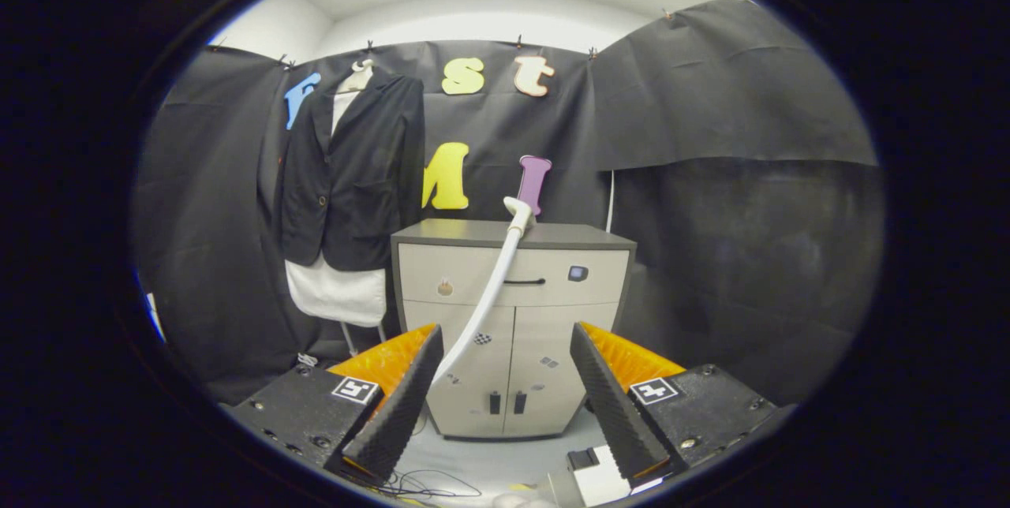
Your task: Iron the clothes twice with a garment steamer, once on the left side and once on the right side.
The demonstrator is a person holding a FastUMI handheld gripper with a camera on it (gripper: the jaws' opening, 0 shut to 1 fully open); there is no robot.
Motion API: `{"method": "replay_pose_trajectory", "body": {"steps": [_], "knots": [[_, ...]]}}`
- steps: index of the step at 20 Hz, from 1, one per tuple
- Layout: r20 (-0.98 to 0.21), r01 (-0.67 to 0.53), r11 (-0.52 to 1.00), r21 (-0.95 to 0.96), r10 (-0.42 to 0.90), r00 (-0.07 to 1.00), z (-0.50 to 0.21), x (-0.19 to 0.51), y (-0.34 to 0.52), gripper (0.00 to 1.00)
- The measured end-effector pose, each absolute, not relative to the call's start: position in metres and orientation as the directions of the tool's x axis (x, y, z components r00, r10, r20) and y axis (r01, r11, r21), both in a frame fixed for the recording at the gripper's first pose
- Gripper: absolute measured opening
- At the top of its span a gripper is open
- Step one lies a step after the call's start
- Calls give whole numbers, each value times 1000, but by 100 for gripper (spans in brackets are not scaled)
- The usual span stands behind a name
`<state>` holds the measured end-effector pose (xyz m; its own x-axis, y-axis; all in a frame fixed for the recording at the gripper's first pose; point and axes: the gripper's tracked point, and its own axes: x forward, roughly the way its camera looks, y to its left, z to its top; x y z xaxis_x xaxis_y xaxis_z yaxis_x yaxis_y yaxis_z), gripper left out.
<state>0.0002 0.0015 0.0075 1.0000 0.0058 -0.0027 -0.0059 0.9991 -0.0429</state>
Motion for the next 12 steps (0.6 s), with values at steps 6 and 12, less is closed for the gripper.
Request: {"method": "replay_pose_trajectory", "body": {"steps": [6,12], "knots": [[-34,22,999,-24,-23,999,3,5,-3,100],[-21,43,999,10,-42,999,26,31,-15,100]]}}
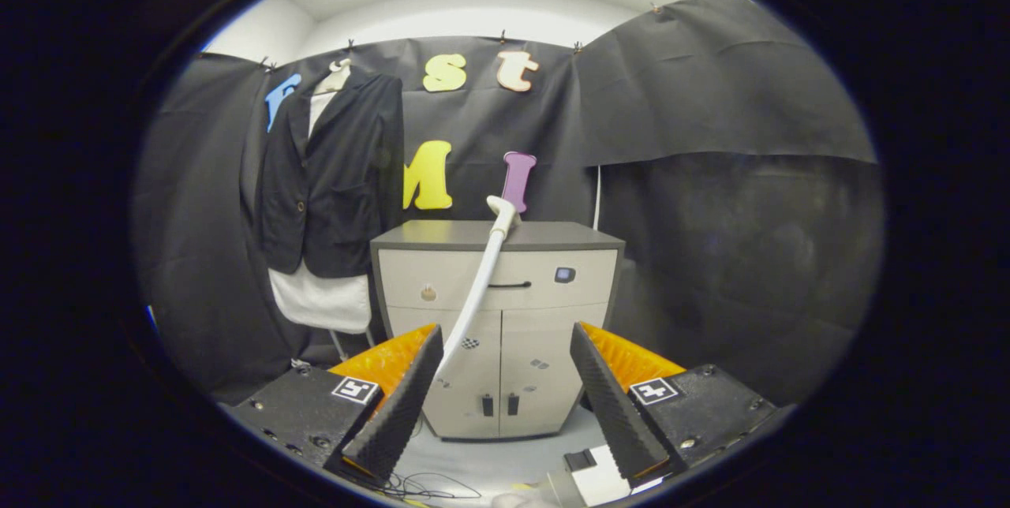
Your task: Iron the clothes twice with a garment steamer, once on the left side and once on the right side.
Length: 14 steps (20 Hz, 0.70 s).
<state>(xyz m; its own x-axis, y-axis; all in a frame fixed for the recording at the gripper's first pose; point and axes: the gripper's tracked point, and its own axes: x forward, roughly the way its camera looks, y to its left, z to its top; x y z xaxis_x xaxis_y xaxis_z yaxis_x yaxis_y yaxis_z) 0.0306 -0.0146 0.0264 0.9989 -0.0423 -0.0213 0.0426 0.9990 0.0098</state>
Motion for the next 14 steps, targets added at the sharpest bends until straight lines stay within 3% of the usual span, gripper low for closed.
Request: {"method": "replay_pose_trajectory", "body": {"steps": [10,14], "knots": [[87,0,999,50,-4,996,141,178,-65,100],[70,-51,996,69,46,996,183,259,-79,100]]}}
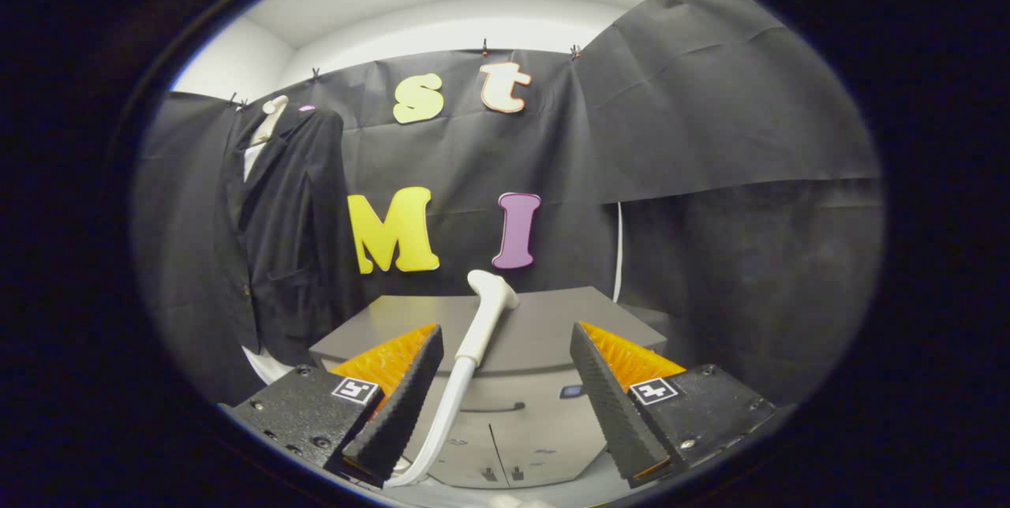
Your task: Iron the clothes twice with a garment steamer, once on the left side and once on the right side.
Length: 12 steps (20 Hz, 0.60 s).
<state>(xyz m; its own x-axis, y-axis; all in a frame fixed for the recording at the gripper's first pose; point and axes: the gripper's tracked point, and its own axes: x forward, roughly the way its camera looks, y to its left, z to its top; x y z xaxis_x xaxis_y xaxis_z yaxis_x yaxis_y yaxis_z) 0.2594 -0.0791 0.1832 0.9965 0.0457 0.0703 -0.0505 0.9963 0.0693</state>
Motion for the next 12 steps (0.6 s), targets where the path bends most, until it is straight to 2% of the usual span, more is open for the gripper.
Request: {"method": "replay_pose_trajectory", "body": {"steps": [5,12], "knots": [[-3,-132,987,96,133,991,198,350,-74,100],[-221,-189,963,190,230,948,166,450,-56,98]]}}
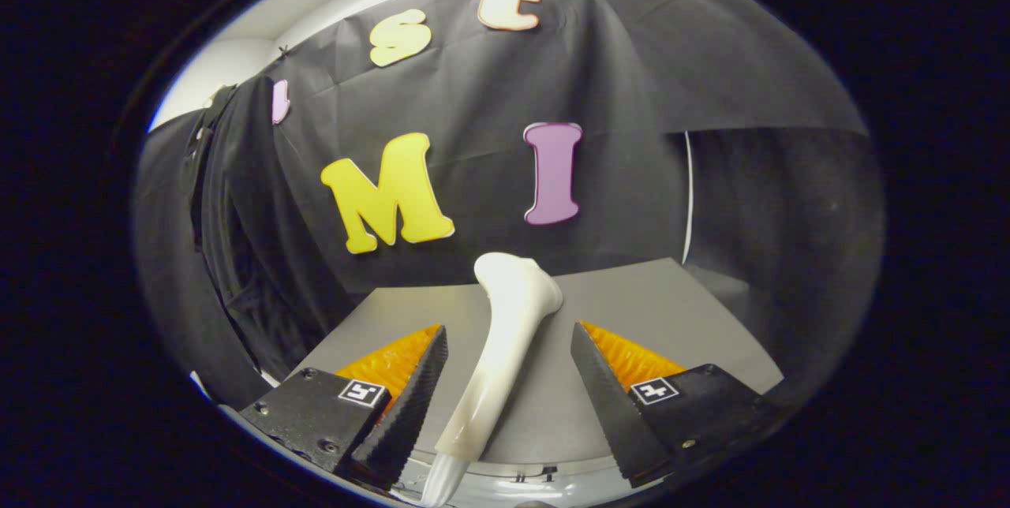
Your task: Iron the clothes twice with a garment steamer, once on the left side and once on the right side.
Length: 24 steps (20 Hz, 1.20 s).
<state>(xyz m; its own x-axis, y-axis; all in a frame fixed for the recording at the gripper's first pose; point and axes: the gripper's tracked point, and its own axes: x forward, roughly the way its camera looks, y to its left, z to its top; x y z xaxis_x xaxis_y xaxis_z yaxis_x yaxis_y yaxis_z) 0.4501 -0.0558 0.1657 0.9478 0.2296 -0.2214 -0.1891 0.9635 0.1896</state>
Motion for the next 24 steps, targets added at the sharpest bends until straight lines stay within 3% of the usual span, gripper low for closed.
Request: {"method": "replay_pose_trajectory", "body": {"steps": [6,10,16,24], "knots": [[-344,-198,952,234,271,899,140,482,-44,92],[-413,-198,935,294,311,856,124,493,-34,82],[-416,-204,911,358,351,839,123,498,-25,57],[-373,-224,859,460,416,829,128,493,-29,42]]}}
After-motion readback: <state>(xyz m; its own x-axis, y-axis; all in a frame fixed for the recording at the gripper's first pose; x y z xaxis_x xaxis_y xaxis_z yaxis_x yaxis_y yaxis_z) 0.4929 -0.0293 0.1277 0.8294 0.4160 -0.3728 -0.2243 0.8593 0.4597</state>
